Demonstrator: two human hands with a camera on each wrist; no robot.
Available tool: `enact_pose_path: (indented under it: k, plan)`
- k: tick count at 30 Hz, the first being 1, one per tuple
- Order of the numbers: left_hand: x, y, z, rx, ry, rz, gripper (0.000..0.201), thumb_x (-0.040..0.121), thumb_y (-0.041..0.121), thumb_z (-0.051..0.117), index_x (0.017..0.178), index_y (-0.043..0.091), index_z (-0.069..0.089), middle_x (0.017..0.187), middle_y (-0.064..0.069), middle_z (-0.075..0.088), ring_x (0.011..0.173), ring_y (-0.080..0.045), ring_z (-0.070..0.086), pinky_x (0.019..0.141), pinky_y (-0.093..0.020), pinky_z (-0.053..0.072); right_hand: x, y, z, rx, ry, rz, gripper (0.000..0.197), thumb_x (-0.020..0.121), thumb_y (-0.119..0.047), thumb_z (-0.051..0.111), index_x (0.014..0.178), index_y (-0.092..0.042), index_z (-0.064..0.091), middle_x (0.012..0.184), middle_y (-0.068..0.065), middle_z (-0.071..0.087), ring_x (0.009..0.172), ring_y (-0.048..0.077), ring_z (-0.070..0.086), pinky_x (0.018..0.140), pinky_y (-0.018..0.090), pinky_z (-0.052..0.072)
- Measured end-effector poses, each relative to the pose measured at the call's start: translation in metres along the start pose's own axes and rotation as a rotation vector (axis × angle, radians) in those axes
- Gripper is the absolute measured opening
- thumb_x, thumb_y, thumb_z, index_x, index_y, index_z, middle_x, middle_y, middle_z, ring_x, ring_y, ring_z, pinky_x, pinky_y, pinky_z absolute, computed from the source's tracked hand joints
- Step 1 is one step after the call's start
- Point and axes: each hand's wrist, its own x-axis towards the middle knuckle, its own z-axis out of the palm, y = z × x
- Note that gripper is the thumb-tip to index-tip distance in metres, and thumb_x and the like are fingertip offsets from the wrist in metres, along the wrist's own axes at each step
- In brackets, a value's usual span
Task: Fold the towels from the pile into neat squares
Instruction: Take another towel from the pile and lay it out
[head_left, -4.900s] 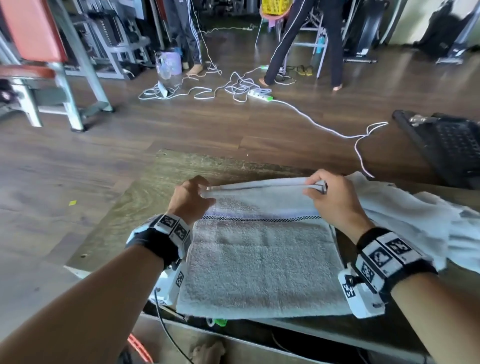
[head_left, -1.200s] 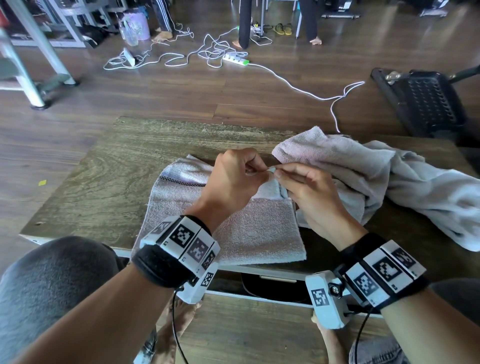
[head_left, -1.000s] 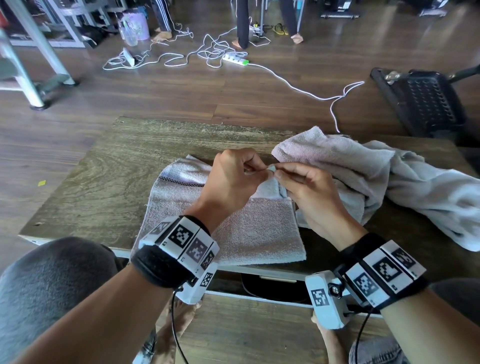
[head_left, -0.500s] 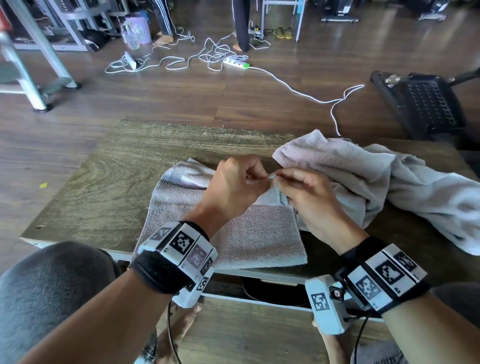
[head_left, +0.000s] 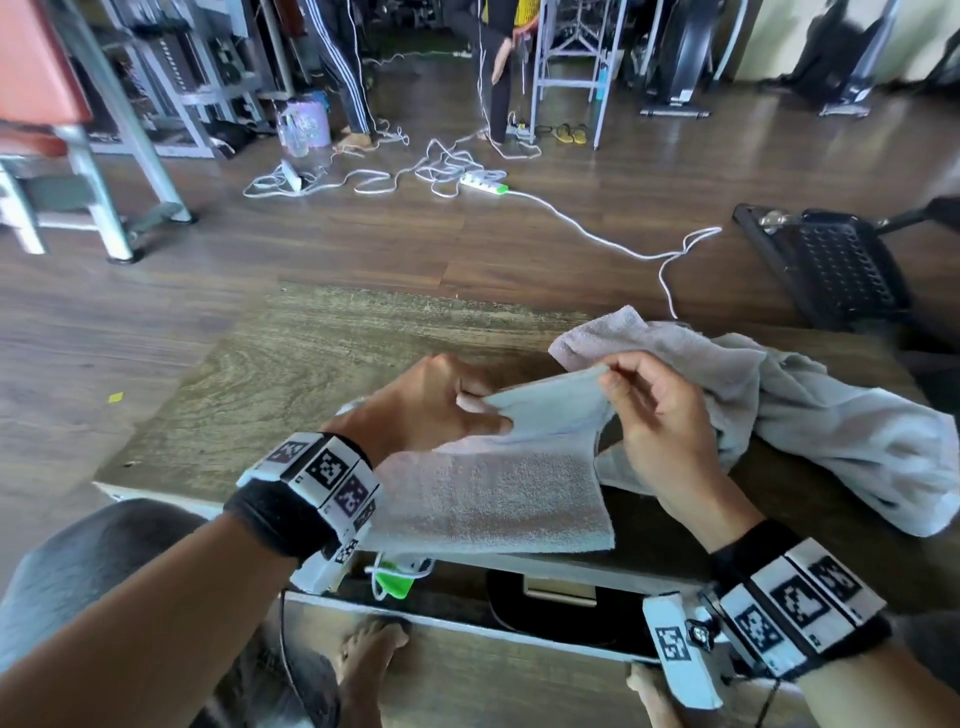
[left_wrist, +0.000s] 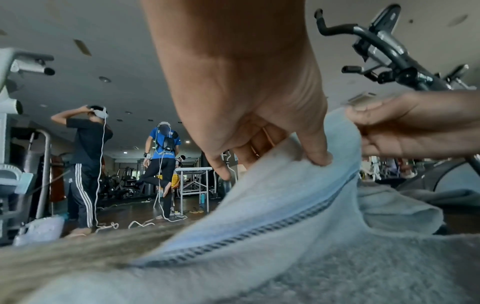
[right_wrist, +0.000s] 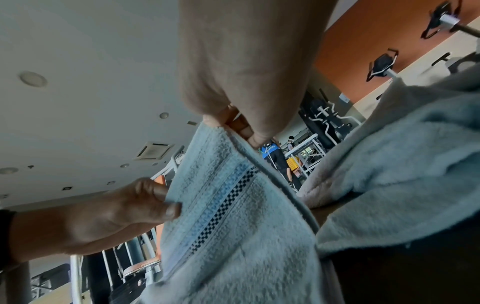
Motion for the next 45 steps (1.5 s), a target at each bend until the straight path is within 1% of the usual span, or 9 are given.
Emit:
enact_pose_path:
  k: [3,6,16,19,25,32,36,41,45]
  plan:
    - [-0.007,-0.003,-0.026,0.107,0.016,-0.033,0.033,0.078,0.042,0.079,0.09,0.012,0.074,0.095,0.003,0.072,0.077,-0.003,0.063,0.059,-0.013,0.046,0.001,-0.019,-0.01,-0.023,0.034,-0.024,0.021,0.101,-0.01,0.056,0.097,-0.029,0.064,0.086,-0.021,0.069,0.084,-0.008,0.063,0.076,0.01,0.046]
    - [-0.017,0.008,-0.057,0.155,0.059,-0.037,0.027,0.076,0.035,0.082,0.094,0.017,0.075,0.088,0.014,0.066,0.074,0.011,0.055,0.06,-0.004,0.039,0.007,-0.035,-0.019,-0.055,0.052,-0.028,0.015,0.102,-0.014,0.054,0.1,-0.021,0.067,0.089,-0.009,0.07,0.083,0.003,0.064,0.074,0.024,0.051]
    - [-0.059,0.028,-0.131,0.237,0.135,-0.068,0.016,0.071,0.027,0.087,0.085,0.02,0.08,0.078,0.01,0.072,0.075,-0.009,0.065,0.073,-0.029,0.054,0.023,-0.092,-0.042,-0.016,0.232,-0.099,0.017,0.096,-0.001,0.06,0.108,-0.011,0.066,0.091,0.002,0.072,0.081,0.004,0.065,0.073,0.014,0.049]
    - [-0.076,0.026,-0.142,0.206,0.165,-0.051,0.009,0.073,0.028,0.086,0.077,0.025,0.078,0.066,0.017,0.067,0.062,-0.002,0.056,0.067,-0.029,0.051,0.015,-0.103,-0.051,-0.044,0.228,-0.099,0.019,0.096,0.002,0.058,0.103,-0.013,0.067,0.091,0.0,0.072,0.081,0.003,0.065,0.073,0.015,0.049]
    - [-0.103,0.029,-0.147,0.146,0.249,-0.012,0.017,0.08,0.03,0.08,0.081,0.013,0.078,0.076,-0.004,0.075,0.066,-0.008,0.056,0.067,-0.037,0.053,0.003,-0.118,-0.058,-0.128,0.251,-0.1,0.015,0.098,-0.002,0.058,0.105,-0.005,0.07,0.1,0.006,0.074,0.081,-0.004,0.065,0.076,0.01,0.05]
    - [-0.125,0.028,-0.148,0.151,0.262,0.049,0.006,0.089,0.02,0.072,0.084,0.016,0.073,0.075,-0.002,0.072,0.068,-0.016,0.065,0.067,-0.035,0.054,-0.007,-0.122,-0.054,-0.16,0.239,-0.091,0.015,0.098,-0.005,0.06,0.106,-0.006,0.072,0.102,0.013,0.073,0.086,0.011,0.064,0.073,0.007,0.047]
    - [-0.128,0.029,-0.153,0.138,0.269,0.063,0.009,0.084,0.02,0.076,0.09,0.017,0.069,0.066,0.005,0.065,0.059,-0.002,0.056,0.059,-0.016,0.045,-0.009,-0.12,-0.055,-0.156,0.232,-0.074,0.017,0.098,-0.007,0.06,0.11,-0.011,0.071,0.101,0.012,0.073,0.087,0.011,0.065,0.074,0.011,0.049]
    - [-0.123,0.025,-0.161,0.105,0.316,-0.035,0.024,0.072,0.025,0.085,0.092,0.018,0.074,0.076,0.005,0.072,0.066,-0.008,0.067,0.063,-0.02,0.052,0.003,-0.123,-0.055,-0.262,0.182,-0.036,0.017,0.098,-0.009,0.061,0.108,-0.015,0.074,0.099,-0.004,0.073,0.084,-0.01,0.062,0.074,0.001,0.046]
    - [-0.106,0.03,-0.178,0.156,0.392,-0.072,0.022,0.07,0.024,0.086,0.082,0.009,0.077,0.077,0.002,0.074,0.065,-0.003,0.065,0.057,-0.004,0.045,0.03,-0.132,-0.046,-0.367,0.165,0.023,0.014,0.098,-0.012,0.061,0.101,-0.019,0.074,0.1,-0.004,0.072,0.093,0.008,0.064,0.08,0.016,0.047]
